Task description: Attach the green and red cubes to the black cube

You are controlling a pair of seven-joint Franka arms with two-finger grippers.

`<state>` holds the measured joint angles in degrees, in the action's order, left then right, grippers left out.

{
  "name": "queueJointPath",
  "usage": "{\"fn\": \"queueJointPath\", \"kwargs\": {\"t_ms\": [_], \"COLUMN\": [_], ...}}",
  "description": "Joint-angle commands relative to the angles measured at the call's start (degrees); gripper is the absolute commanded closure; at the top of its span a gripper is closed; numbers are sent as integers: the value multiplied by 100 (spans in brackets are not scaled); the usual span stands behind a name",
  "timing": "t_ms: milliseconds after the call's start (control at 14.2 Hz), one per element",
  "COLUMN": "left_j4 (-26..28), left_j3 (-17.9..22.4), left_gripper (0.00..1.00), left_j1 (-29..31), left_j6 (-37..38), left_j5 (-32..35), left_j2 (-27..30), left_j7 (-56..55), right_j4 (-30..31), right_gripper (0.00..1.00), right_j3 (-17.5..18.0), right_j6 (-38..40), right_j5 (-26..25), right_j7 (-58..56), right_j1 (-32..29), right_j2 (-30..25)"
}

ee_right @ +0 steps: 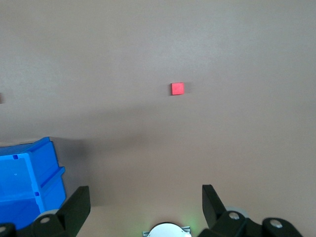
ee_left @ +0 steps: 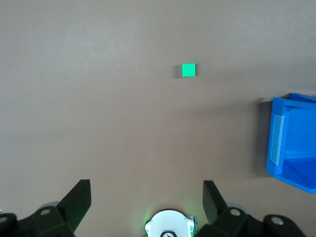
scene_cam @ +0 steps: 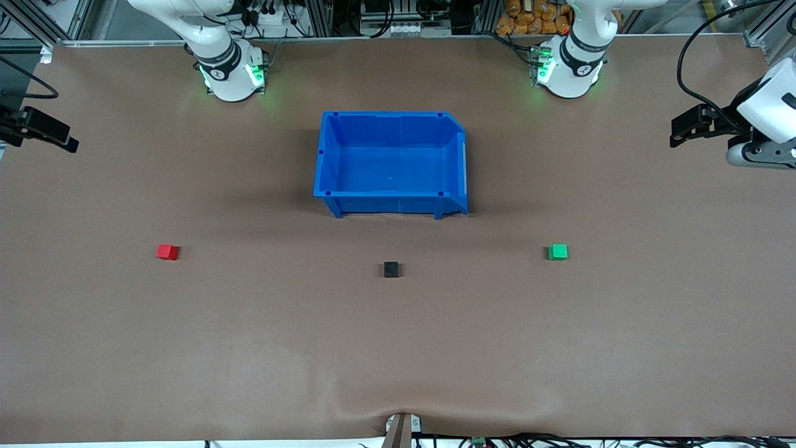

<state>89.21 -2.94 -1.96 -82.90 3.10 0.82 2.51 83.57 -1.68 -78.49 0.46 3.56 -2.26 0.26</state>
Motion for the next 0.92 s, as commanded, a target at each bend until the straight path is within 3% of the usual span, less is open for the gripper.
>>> {"fn": "queueJointPath", "kwargs": {"t_ms": [0, 565, 847], "left_j4": [-123, -185, -167], "left_j3": [-23, -23, -23], "left_gripper": [0, 0, 0], "left_j1": [20, -50, -24], "left_j6": [99, 81, 28], "left_j5": [94, 94, 24], "left_j2": [-82, -223, -249], "left_j7": [117, -181, -181], "right_j4": [81, -24, -51], "right_gripper": [0, 0, 0], "right_j3": [-34, -34, -43], "right_j6": [-8, -17, -253], "right_j5": [33, -2, -72], "right_j7": [-31, -49, 39], "right_j1": [16, -11, -98], "right_j2": [-96, -8, 395]}}
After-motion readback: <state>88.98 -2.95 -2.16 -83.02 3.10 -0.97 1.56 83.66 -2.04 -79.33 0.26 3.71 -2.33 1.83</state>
